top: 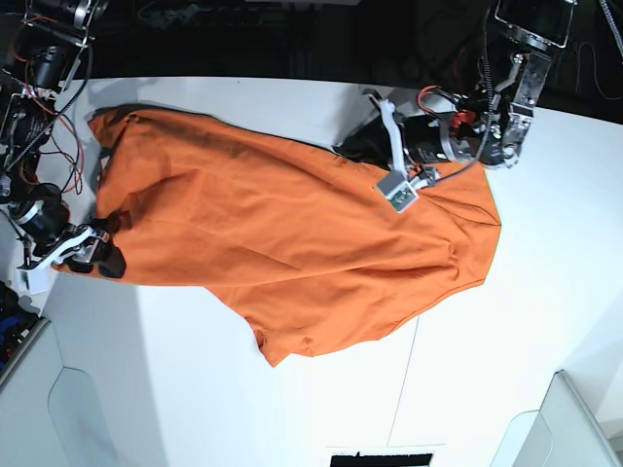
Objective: Layout the t-shirt on the table in an organized manner, then fold the t-shirt properly
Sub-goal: 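Pull the shirt hem with the left gripper to spread it flat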
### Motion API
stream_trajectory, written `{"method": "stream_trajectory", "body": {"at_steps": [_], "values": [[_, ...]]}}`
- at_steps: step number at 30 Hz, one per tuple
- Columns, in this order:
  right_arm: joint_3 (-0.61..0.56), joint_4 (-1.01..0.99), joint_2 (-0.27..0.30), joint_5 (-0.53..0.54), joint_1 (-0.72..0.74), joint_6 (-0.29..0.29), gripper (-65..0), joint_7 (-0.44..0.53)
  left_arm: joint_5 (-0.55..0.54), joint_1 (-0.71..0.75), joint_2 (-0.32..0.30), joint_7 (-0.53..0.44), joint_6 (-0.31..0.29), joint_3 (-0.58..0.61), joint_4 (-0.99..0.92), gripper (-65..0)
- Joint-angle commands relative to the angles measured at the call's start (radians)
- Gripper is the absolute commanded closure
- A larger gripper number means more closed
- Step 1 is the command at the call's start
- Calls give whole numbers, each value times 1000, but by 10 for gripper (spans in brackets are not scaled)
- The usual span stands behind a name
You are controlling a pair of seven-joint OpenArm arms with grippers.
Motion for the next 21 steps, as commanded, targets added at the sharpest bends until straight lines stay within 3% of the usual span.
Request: {"method": "stream_trajectory", "body": {"at_steps": [1, 6, 7, 8, 11, 12, 15, 21], "values": [[5, 17, -5, 23, 13, 15, -427, 13, -43, -13, -19, -18, -9, -39, 37, -41], [5, 18, -87, 23, -19, 15, -420, 16, -101, -10, -96, -5, -9, -200, 53, -41], [5, 18, -98, 21, -24, 15, -391, 15, -97, -6, -108, -4, -9, -218, 53, -41], [4, 18, -106, 16, -30, 15, -336, 15, -93, -2, -120, -4, -9, -228, 53, -41], [-1, 18, -116, 16, -37, 15, -57, 15, -93, 26, -147, -5, -9, -230, 53, -41], [-1, 18, -117, 16, -37, 15, 0, 15, -86, 41, -148, -5, -9, -230, 53, -41], [-1, 18, -117, 14, -37, 15, 0, 8, -22, 96, -145, -30, -9, -230, 52, -41], [-2, 18, -92, -99, -66, 13, 0, 5, 95, 164, -146, -103, -9, -230, -4, -41]]}}
